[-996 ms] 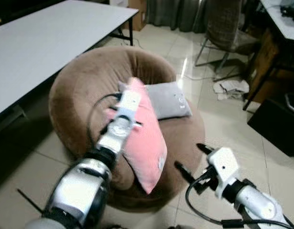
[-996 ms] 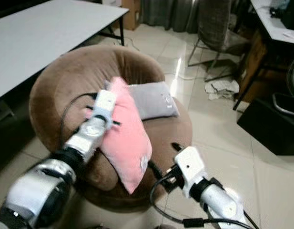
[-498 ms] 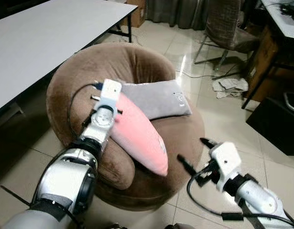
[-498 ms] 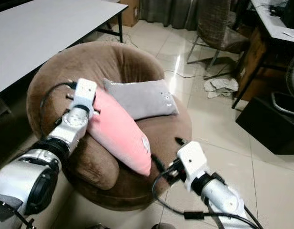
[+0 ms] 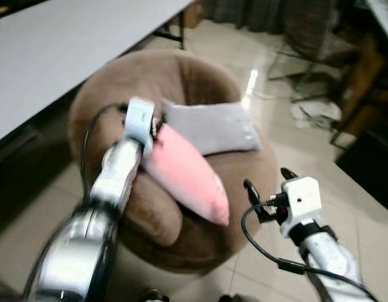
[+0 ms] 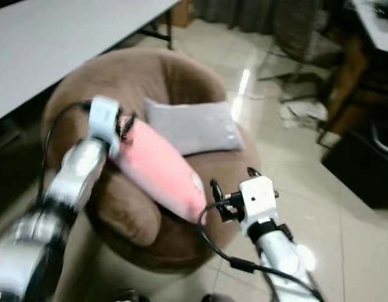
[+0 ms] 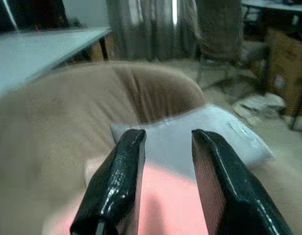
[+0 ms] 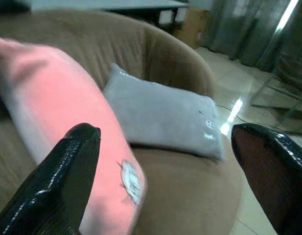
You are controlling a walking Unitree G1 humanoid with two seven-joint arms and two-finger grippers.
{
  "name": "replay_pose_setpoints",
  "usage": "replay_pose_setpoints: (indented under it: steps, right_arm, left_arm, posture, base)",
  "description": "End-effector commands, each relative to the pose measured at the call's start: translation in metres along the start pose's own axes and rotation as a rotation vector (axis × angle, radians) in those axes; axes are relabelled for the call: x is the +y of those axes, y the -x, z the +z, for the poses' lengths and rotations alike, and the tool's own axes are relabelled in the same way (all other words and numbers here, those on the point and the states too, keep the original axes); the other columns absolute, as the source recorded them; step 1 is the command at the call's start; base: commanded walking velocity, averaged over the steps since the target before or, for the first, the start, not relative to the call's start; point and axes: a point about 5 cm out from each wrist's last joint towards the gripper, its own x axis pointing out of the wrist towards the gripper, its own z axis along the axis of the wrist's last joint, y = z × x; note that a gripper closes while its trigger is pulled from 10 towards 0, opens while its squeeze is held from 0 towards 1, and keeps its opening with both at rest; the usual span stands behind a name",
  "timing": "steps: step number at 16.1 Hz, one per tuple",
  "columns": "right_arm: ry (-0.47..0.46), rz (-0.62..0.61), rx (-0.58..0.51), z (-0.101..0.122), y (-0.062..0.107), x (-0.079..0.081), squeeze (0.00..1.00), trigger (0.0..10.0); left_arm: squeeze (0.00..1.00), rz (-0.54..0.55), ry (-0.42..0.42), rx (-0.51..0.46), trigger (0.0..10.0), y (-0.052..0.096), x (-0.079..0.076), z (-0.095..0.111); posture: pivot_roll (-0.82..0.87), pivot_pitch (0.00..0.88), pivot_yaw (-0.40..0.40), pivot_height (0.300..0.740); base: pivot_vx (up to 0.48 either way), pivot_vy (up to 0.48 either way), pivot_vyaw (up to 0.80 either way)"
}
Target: Move the pillow to the sofa from floor
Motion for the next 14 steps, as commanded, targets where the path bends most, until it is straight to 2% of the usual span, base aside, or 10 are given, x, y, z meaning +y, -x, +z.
replay_pose_setpoints:
  steps: [1,4,6,10,14]
  right_arm:
    - [-0.036,-0.081,0.001,-0.004,0.001,-0.007,0.00,10.0]
    - [-0.082,-0.187,0.014,-0.011,0.004,-0.018,0.00,10.0]
    - [-0.094,-0.228,0.026,-0.015,0.006,-0.025,0.00,10.0]
    - [-0.102,-0.259,0.020,-0.017,0.005,-0.028,0.00,10.0]
    - [-0.116,-0.258,0.016,-0.017,0.006,-0.023,0.00,10.0]
  left_arm:
    - [0.00,-0.096,0.037,0.006,10.0,0.012,-0.006,0.000]
    - [0.00,-0.118,0.045,0.038,10.0,0.041,-0.011,-0.007]
    - [0.00,-0.145,0.006,0.067,10.0,0.054,-0.021,-0.005]
    - [0.00,-0.172,0.033,0.078,10.0,0.064,-0.034,0.003]
    - [0.00,-0.118,0.049,0.123,10.0,0.069,-0.029,0.003]
  posture:
    - [-0.05,0.057,-0.006,0.740]
    - [-0.04,0.057,-0.005,0.740]
    - [-0.02,0.054,-0.007,0.740]
    - [-0.02,0.053,0.017,0.740]
    - [-0.03,0.055,0.040,0.740]
  base:
    - [0.000,0.000,0.80]
    - [0.000,0.000,0.80]
    - [0.000,0.000,0.80]
    - [0.000,0.000,0.80]
    - [0.000,0.000,0.80]
